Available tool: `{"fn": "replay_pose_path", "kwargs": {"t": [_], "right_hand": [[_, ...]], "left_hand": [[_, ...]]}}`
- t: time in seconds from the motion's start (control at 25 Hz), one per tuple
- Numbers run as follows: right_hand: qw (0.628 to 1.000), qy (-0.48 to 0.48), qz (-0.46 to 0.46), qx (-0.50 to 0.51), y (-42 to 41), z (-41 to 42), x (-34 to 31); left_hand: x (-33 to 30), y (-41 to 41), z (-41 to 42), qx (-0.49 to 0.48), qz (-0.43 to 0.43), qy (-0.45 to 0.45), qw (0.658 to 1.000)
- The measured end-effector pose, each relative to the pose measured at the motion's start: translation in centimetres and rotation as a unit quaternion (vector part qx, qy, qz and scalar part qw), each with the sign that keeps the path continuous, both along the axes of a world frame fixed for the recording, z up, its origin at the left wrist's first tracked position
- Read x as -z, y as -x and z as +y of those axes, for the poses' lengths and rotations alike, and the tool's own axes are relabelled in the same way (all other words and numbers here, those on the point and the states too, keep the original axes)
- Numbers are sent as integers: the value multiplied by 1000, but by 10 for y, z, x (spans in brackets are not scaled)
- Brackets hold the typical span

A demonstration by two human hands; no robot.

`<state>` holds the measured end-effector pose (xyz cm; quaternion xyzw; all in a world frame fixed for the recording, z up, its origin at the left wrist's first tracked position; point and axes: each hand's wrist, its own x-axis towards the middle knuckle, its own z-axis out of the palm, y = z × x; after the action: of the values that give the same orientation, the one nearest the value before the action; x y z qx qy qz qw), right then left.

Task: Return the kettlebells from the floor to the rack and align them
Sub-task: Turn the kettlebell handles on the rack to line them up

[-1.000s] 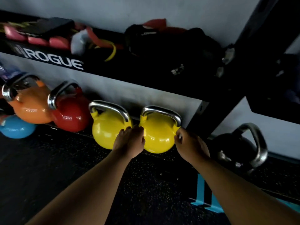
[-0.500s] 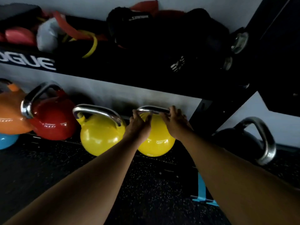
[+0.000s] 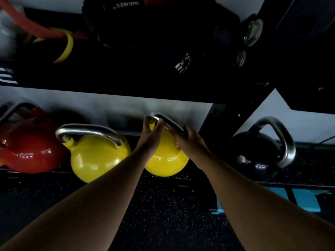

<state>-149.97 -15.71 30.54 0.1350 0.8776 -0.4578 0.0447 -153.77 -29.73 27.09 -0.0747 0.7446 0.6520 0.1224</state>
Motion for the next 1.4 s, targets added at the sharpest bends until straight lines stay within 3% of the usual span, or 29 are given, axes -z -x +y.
{"fn": "replay_pose_path", "kwargs": {"t": [0.32,0.44,0.6,0.88,1.4], "right_hand": [[974,208,29,86,-28,-33,13],[973,197,51,106,-22,-29,10],[952,271,49,133,-15,-50,13],[950,269,96,129,-7,-75,25],[961,223,87,135,2,-78,28]], "left_hand": [[7,29,-4,78,15,-39,996],[14,33,2,77,7,-68,995],[13,48,-3,87,2,-77,993],[11,64,-8,130,-16,-85,988],[17,69,-14,152,28,-81,985]]}}
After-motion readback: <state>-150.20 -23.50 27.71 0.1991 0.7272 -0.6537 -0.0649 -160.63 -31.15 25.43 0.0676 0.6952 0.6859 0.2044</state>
